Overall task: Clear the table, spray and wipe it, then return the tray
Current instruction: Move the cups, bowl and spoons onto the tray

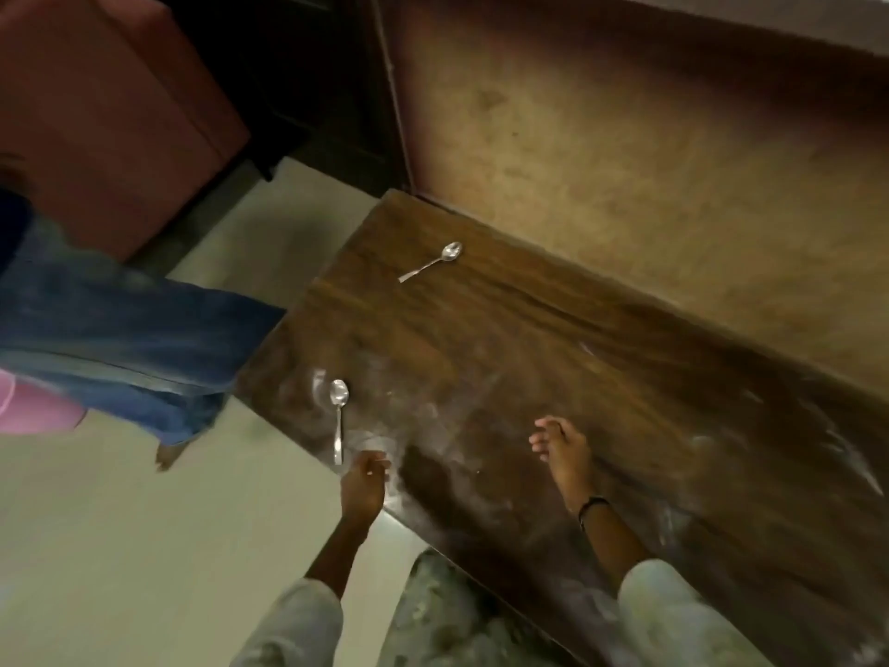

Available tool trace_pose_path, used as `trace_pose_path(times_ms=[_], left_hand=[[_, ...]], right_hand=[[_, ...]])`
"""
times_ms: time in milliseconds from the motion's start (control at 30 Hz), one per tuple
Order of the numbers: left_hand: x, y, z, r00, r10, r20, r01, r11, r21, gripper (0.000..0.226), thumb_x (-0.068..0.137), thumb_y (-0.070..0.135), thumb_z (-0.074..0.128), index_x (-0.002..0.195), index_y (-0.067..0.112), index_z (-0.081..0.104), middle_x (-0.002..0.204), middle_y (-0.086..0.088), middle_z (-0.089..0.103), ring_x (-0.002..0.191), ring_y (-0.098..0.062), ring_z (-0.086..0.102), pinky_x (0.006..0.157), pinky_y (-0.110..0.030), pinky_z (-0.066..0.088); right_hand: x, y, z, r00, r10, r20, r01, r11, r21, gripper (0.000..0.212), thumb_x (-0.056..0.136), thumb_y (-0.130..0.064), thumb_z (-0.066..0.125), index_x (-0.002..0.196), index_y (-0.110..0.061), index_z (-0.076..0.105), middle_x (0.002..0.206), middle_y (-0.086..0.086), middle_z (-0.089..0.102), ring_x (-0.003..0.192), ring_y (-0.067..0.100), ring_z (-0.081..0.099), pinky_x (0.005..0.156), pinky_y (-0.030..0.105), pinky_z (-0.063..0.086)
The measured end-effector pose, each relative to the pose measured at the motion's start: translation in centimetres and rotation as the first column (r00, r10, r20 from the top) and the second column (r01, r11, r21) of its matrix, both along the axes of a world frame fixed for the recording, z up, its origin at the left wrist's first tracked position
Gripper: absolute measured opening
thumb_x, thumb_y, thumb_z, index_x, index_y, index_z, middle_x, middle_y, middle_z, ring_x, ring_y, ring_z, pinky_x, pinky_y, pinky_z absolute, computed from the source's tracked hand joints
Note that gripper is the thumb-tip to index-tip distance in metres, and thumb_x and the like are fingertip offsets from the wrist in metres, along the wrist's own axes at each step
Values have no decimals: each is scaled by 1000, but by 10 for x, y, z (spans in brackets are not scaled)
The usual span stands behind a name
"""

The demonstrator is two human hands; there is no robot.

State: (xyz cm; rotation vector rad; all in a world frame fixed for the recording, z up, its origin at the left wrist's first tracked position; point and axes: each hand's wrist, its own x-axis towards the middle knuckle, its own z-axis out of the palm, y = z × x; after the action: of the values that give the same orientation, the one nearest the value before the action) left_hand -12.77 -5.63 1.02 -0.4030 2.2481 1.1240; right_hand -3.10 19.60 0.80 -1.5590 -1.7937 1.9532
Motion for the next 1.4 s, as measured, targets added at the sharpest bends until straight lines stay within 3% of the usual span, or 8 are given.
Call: trace_pose_path(times_ms=[133,467,733,833,933,1067,1200,1400], left_hand=[[-62,-27,-8,993,-3,-119,-21,979,-203,22,93,9,46,104,3,63,106,-21,67,102,-40,60,88,-39,46],[-165,-20,-73,983,-81,-167,26,951,-309,33,88,13,56,119,-1,52,121,-24,52,111,-39,50,92,-42,41],[-184,-20,-101,972,-166,-167,110,948,-300,22,90,10,56,108,7,68,103,-17,71,92,-33,66,72,-31,48],[-185,-11,-97,964,-158,-216,114,973,-201,18,89,1,54,96,1,71,88,-17,73,72,-22,64,57,-7,39],[-186,-2,-100,952,-178,-249,147,980,-137,17,89,8,59,93,-1,72,82,-17,72,65,-11,54,54,-7,38],[-184,-1,-113,958,-166,-235,146,984,-98,17,88,9,61,98,5,74,88,-14,75,72,-12,61,59,-9,38],[-183,1,-117,960,-145,-240,123,987,-108,17,87,10,60,96,8,74,86,-14,75,76,-23,67,68,-24,46],[-182,2,-118,962,-120,-245,93,988,-120,19,87,10,60,100,9,73,85,-14,74,69,-13,59,64,-19,38]], right_hand=[[-51,-21,-16,996,84,22,-84,996,12,20,99,-12,41,95,-6,60,68,4,61,58,12,54,52,19,40],[-161,-32,-56,944,322,70,-328,941,83,21,100,-12,42,91,-6,60,65,2,61,45,-4,54,46,7,40],[-252,-11,-75,890,450,70,-455,873,177,30,98,-6,39,75,-16,55,59,1,57,43,0,54,47,15,40],[-284,6,-80,844,500,195,-535,757,375,20,96,-8,44,89,-13,62,86,13,67,78,23,64,72,35,48],[-316,31,-84,748,557,361,-657,546,520,33,91,-7,51,124,-7,56,126,15,58,118,30,52,101,38,38],[-361,58,-92,624,587,516,-773,367,517,53,87,-12,59,138,-14,45,144,18,39,133,34,37,111,40,28],[-395,67,-93,695,602,394,-719,586,373,51,93,-14,57,141,-15,41,146,12,35,130,29,41,96,22,33],[-407,74,-121,858,433,277,-511,775,372,31,89,-19,60,120,-15,62,131,8,52,122,26,50,103,35,41]])
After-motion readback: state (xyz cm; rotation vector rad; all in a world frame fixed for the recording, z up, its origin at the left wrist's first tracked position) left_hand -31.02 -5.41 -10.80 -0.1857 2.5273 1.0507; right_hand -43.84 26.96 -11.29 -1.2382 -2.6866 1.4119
